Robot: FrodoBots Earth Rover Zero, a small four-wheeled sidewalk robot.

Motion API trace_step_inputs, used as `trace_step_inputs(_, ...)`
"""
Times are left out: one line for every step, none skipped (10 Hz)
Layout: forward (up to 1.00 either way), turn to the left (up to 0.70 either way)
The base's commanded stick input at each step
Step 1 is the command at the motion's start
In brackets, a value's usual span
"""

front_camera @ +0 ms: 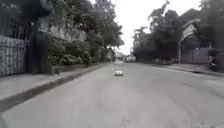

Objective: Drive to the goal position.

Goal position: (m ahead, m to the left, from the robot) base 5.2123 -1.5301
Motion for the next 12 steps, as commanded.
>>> trace_step_inputs(1.0,0.0)
trace_step_inputs(1.0,0.0)
trace_step_inputs(1.0,0.0)
trace_step_inputs(1.0,0.0)
trace_step_inputs(1.0,0.0)
trace_step_inputs(1.0,0.0)
trace_step_inputs(1.0,0.0)
trace_step_inputs(1.0,0.0)
trace_step_inputs(1.0,0.0)
trace_step_inputs(1.0,-0.06)
trace_step_inputs(1.0,-0.04)
trace_step_inputs(1.0,0.0)
